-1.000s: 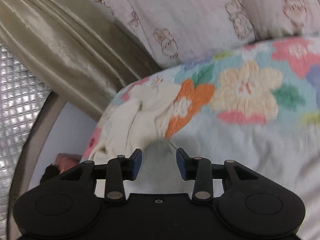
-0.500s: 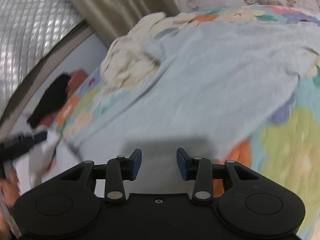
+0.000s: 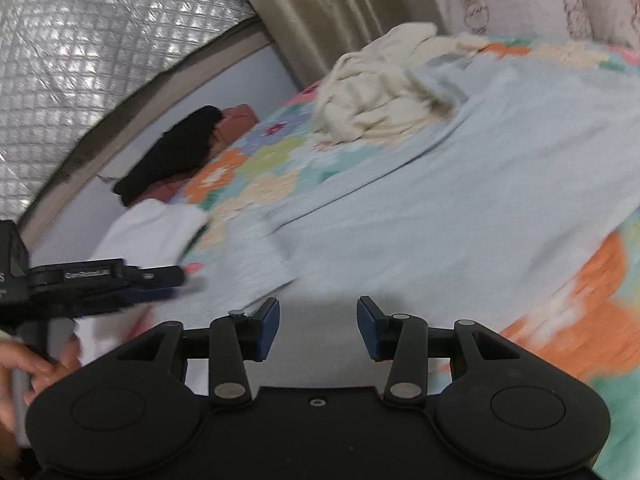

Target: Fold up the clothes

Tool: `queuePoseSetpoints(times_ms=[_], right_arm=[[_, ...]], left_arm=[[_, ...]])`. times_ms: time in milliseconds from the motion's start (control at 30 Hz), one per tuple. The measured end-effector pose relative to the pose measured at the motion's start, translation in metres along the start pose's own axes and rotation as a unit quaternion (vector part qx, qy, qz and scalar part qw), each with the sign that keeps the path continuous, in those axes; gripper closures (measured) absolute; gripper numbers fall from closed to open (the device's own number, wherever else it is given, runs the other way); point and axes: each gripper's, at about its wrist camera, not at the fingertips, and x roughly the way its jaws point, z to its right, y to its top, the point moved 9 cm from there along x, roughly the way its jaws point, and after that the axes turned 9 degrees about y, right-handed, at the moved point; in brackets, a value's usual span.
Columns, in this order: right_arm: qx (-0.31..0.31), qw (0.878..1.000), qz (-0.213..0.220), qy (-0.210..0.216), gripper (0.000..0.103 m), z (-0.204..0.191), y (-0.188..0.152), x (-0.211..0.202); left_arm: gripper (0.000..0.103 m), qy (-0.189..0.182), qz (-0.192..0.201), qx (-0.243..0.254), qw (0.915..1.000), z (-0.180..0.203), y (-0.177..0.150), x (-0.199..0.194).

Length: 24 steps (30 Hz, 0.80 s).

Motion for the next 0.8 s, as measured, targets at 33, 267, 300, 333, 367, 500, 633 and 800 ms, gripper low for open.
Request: queuePoseSetpoints(times_ms=[33, 267, 300, 333, 367, 500, 633, 800], right_arm=[[0.002, 1.000, 0.000, 0.004, 0.055, -0.007, -0.009, 0.003], [0.000, 1.000, -0.019, -0.011, 0.052, -0.031, -0.049, 0.017], [0.001, 1.000, -0.021, -0.015, 0.052, -0.031, -0.050, 0.019], [0.001, 1.000, -0.022, -0.019, 0.052, -0.031, -0.050, 0.020], [0.000, 0.999, -0.024, -0.023, 0.052, -0.031, -0.051, 0.022], [0.000, 0.999, -0.027, -0.042, 0.051, -0.029, -0.055, 0.026], [-0.014, 0.997, -0.024, -0.066, 0.050, -0.035, -0.060, 0.024], [-0.045, 0.995, -0.024, -0.088, 0.048, -0.040, -0.065, 0.024]], left_arm=[[0.060, -0.025, 0.002, 0.007, 0.9997, 0.008, -0.003, -0.003], [0.035, 0.018, -0.005, 0.153, 0.9881, 0.051, -0.027, 0.018], [0.035, 0.037, -0.014, 0.161, 0.9861, 0.050, -0.031, 0.026], [0.059, 0.059, -0.018, 0.159, 0.9853, 0.044, -0.031, 0.032], [0.080, 0.082, -0.022, 0.157, 0.9840, 0.039, -0.032, 0.038], [0.097, 0.085, -0.024, 0.109, 0.9901, 0.022, -0.025, 0.035], [0.098, 0.151, 0.030, 0.100, 0.9830, -0.003, -0.011, 0.007], [0.097, 0.140, 0.006, -0.018, 0.9900, -0.043, -0.005, 0.006]])
